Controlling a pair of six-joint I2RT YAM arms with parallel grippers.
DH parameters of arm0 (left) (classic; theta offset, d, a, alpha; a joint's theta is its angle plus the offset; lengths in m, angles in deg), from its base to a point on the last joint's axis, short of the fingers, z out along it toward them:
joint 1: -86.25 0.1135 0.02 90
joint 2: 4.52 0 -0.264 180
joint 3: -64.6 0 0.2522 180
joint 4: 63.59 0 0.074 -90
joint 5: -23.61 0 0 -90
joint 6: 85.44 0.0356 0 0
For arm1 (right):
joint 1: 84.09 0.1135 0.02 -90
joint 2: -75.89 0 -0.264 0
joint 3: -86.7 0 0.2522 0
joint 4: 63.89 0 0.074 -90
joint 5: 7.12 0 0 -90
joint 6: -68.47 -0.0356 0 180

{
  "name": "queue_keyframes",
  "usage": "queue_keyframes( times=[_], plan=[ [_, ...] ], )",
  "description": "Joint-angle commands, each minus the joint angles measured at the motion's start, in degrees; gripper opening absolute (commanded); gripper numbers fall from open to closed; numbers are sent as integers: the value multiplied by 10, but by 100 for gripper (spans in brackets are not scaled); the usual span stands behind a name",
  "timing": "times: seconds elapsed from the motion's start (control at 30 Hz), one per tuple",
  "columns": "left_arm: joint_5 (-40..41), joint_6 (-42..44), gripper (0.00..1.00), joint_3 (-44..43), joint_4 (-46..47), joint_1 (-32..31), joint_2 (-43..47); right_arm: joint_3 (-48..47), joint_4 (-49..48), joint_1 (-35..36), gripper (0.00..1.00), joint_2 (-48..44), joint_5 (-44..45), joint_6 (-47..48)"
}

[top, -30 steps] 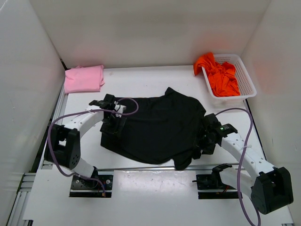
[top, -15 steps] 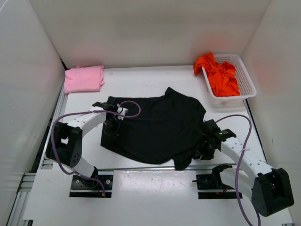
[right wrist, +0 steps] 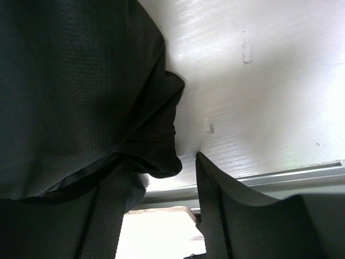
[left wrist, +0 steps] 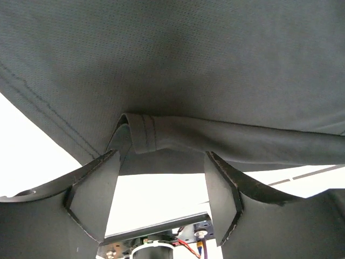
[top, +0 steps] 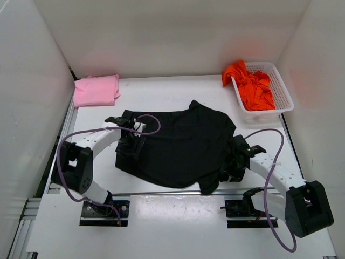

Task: Fold and stack the t-shirts
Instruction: Flatten out the tshirt

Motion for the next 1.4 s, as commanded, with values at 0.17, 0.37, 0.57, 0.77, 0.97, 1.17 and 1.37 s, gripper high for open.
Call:
queue_keyframes(
  times=[0.17,0.37,0.57,0.77,0.97,1.17,1.37],
  plan=[
    [-23,1,58,-22,-2,-1,-55,4,-37,2,61,-9,11,-2],
    [-28,1,13,-27,-14,-1,-60,9,-59,2,38,-15,-19,10],
    [-20,1,10,-22,-8,-1,-46,9,-70,2,0,-15,-25,23],
    [49,1,10,-142,13,69,-19,-172,-45,-53,0,67,-37,116],
    [91,1,10,-426,20,130,-25,-721,113,-112,0,254,-71,183],
    [79,1,10,-489,47,192,38,-810,86,-126,0,228,-98,178],
    [65,1,10,-265,9,180,139,-444,35,-126,0,55,-135,149]
  ],
)
